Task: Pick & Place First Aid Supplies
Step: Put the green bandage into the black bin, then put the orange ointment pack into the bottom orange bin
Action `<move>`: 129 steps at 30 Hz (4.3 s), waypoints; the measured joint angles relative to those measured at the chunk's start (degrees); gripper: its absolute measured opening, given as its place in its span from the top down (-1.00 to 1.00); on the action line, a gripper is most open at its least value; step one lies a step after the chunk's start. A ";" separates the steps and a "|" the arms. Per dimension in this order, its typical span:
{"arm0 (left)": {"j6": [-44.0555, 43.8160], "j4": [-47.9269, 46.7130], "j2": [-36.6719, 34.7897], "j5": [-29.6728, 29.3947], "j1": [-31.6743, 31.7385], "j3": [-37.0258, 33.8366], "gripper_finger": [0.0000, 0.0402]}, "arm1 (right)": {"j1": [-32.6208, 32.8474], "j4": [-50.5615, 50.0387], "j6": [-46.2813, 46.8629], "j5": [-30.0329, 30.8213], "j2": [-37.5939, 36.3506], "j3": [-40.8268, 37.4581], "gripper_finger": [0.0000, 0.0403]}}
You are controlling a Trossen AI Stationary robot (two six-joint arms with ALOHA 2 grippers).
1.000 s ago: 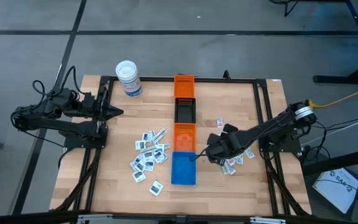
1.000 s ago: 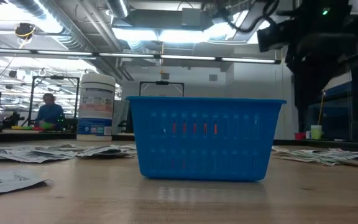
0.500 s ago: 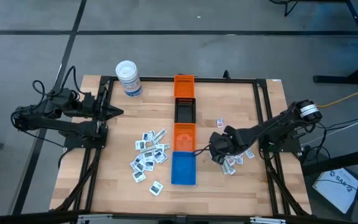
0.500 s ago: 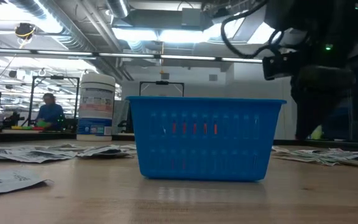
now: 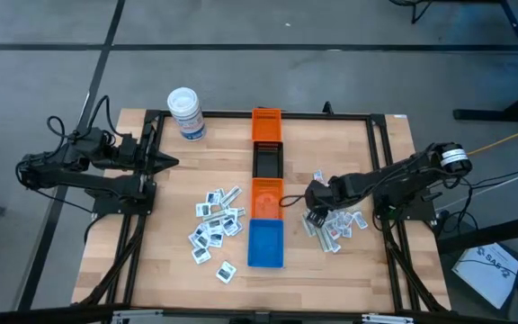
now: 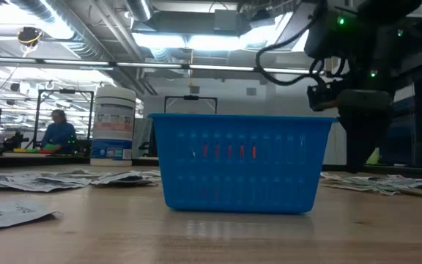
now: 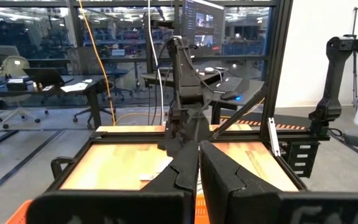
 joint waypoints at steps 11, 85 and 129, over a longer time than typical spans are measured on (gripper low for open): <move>-0.02 -0.02 0.02 -0.01 -0.02 0.00 0.94 | -3.33 9.64 1.64 -7.07 -4.31 -7.69 0.13; -0.02 -0.02 0.02 0.00 0.01 0.00 0.94 | -6.90 8.32 -11.07 -19.10 -12.71 0.92 0.99; 0.00 -0.02 0.02 0.01 -0.01 0.00 0.94 | -33.74 10.80 -36.04 -21.05 5.51 33.88 1.00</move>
